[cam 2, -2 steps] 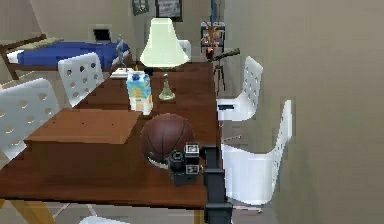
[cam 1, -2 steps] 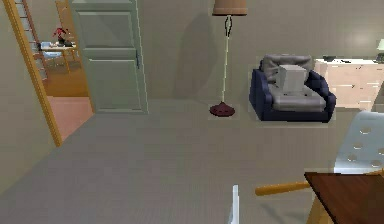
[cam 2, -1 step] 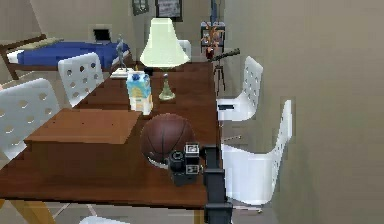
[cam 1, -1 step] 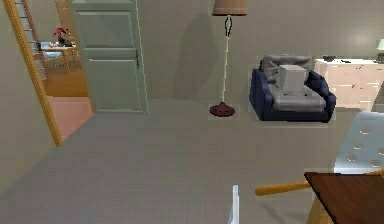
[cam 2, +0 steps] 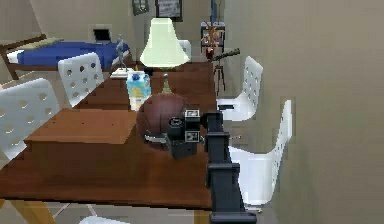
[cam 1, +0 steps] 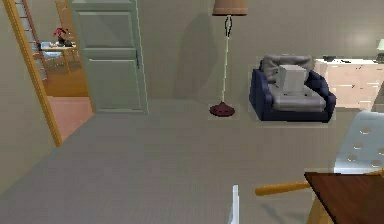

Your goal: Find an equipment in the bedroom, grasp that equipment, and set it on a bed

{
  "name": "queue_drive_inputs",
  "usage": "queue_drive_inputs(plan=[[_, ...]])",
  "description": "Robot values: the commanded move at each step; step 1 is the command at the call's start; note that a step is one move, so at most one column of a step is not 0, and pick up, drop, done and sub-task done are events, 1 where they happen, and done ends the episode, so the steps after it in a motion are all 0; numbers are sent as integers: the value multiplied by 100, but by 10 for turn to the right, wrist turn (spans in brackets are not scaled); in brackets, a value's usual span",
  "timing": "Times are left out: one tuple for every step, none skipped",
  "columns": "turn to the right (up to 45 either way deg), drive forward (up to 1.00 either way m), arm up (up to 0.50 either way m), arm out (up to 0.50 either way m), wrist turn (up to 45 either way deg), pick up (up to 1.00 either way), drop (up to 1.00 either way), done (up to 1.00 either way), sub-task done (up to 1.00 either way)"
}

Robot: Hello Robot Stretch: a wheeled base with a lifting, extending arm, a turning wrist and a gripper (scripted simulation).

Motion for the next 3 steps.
queue_drive_inputs(plan=[[0, 0, 10, 0, 0, 0, 0, 0, 0], [0, 0, 0, 0, -450, 0, 0, 0, 0], [0, 0, 0, 0, -450, 0, 0, 0, 0]])
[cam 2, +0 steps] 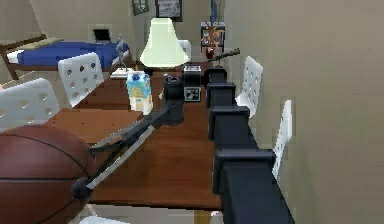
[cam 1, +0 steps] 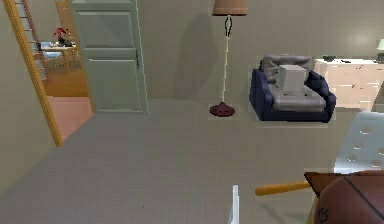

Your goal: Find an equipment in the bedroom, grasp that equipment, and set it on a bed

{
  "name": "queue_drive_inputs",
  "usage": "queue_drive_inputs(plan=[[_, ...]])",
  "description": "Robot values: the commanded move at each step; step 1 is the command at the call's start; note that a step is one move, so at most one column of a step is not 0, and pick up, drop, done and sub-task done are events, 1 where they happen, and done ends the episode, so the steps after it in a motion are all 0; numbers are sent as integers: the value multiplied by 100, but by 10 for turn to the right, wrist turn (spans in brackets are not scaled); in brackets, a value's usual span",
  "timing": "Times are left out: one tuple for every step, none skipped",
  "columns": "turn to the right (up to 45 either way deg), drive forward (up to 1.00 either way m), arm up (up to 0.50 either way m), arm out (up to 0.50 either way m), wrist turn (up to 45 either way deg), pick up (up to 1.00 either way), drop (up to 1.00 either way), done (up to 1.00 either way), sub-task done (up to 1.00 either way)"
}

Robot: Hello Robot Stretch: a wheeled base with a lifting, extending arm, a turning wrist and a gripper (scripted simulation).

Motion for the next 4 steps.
queue_drive_inputs(plan=[[0, 0, 0, 0, -180, 0, 0, 0, 0], [0, 0, 0, -26, 0, 0, 0, 0, 0], [-390, 0, 0, 0, 0, 0, 0, 0, 0], [0, 65, 0, 0, 0, 0, 0, 0, 0]])
